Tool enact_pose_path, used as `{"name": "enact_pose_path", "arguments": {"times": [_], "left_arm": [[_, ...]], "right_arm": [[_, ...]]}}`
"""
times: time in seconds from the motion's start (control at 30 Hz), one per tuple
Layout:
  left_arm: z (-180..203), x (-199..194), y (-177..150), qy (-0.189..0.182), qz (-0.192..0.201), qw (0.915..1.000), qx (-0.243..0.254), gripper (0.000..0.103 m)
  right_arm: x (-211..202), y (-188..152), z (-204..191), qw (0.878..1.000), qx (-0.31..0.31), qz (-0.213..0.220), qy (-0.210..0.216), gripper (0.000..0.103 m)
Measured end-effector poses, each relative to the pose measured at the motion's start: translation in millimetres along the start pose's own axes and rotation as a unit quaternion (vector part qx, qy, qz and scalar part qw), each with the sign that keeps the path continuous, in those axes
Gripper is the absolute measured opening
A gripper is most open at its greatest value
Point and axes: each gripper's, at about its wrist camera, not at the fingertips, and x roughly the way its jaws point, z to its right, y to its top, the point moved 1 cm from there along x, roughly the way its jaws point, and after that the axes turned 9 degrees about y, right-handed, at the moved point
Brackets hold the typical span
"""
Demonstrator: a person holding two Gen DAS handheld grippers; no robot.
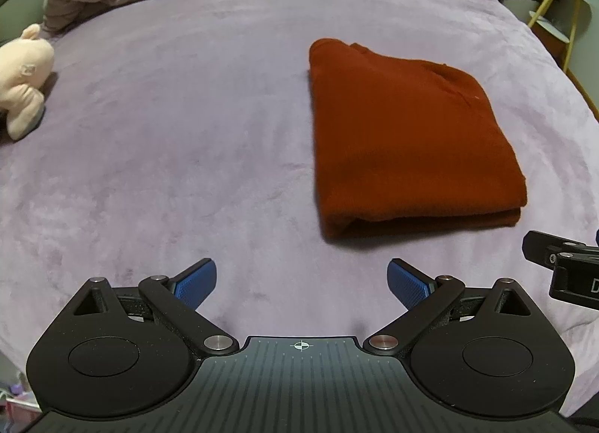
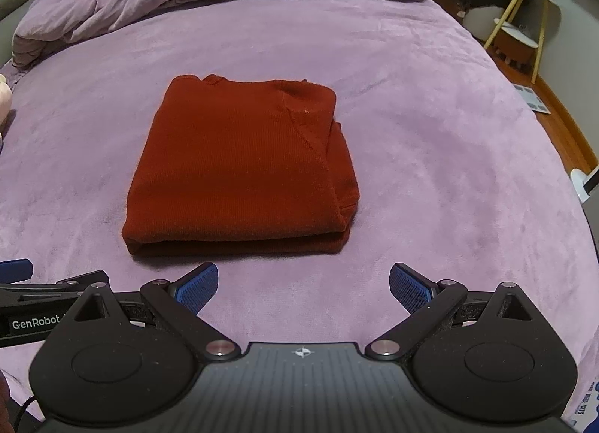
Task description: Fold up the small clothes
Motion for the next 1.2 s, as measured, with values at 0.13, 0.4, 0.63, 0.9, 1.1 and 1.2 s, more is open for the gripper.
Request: {"name": "enact_pose_path", "arguments": {"times": [0.13, 0.4, 0.63, 0.9, 1.1, 1.2], "left_arm": [[0.2, -0.8, 0.1, -0.001, 0.000, 1.0000, 0.001, 0.101], [3.6, -2.7, -0.8, 0.002, 0.002, 1.0000, 0.005, 0.101], [4.4, -3.5, -0.8, -0.001, 0.000, 1.0000, 0.004, 0.101], [4.7, -4.0, 0.3, -0.001, -0.001, 1.0000, 0.004, 0.101], [4.0, -4.1, 0.8, -0.005, -0.002, 1.0000, 0.002, 0.101], [5.1, -5.5, 1.0, -0.008, -0.002, 1.0000, 0.004, 0.101]], "right_arm": [[-0.8, 0.3, 0.3, 1.000, 0.001, 0.000, -0.003, 0.098], [-1.7, 0.1, 1.0, 1.000, 0.003, 0.001, -0.007, 0.098], [-2.5, 0.0, 0.7, 1.000, 0.005, 0.001, -0.008, 0.098], [-3.8, -0.2, 1.1, 1.000, 0.005, 0.003, -0.005, 0.098], [-4.5, 0.4, 2.2, 1.000, 0.006, 0.004, -0.004, 0.098], [-5.5, 0.4, 2.1, 1.000, 0.007, 0.005, -0.004, 0.098]]}}
